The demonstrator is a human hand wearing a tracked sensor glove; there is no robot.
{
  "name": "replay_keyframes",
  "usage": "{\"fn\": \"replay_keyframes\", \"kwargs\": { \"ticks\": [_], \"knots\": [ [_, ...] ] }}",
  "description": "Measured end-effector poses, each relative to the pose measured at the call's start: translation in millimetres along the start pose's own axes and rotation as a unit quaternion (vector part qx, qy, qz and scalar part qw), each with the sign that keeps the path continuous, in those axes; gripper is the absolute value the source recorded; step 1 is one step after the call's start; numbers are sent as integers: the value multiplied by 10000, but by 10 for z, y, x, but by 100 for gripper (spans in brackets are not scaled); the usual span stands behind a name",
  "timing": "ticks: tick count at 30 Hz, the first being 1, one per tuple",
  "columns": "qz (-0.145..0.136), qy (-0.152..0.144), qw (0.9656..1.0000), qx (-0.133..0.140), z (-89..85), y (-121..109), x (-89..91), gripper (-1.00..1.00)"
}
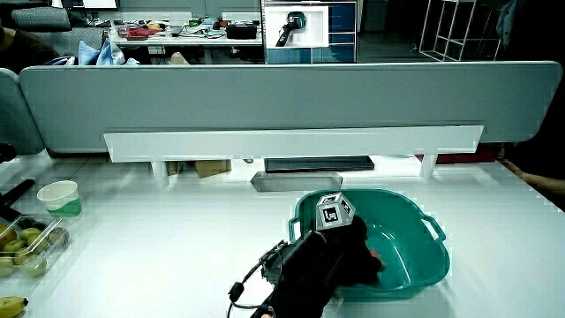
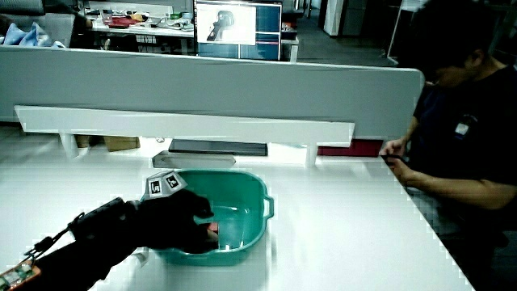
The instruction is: Place red block
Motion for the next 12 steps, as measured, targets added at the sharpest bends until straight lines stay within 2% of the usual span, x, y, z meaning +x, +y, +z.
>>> {"fn": "replay_keyframes", "kwargs": {
  "ticks": [1, 6, 9, 10, 11, 12],
  "knots": [
    [12, -40, 10000, -12, 18, -23, 4, -64],
    [-240, -196, 9991, 294, 142, -179, 47, -100],
    [-402, -376, 9977, 400, 240, -265, 57, -100],
    [-575, -465, 9962, 467, 237, -247, 13, -100],
    [-851, -576, 9929, 606, 209, -195, -70, -100],
    [-533, -986, 9931, 339, 281, -307, -63, -100]
  ]
}}
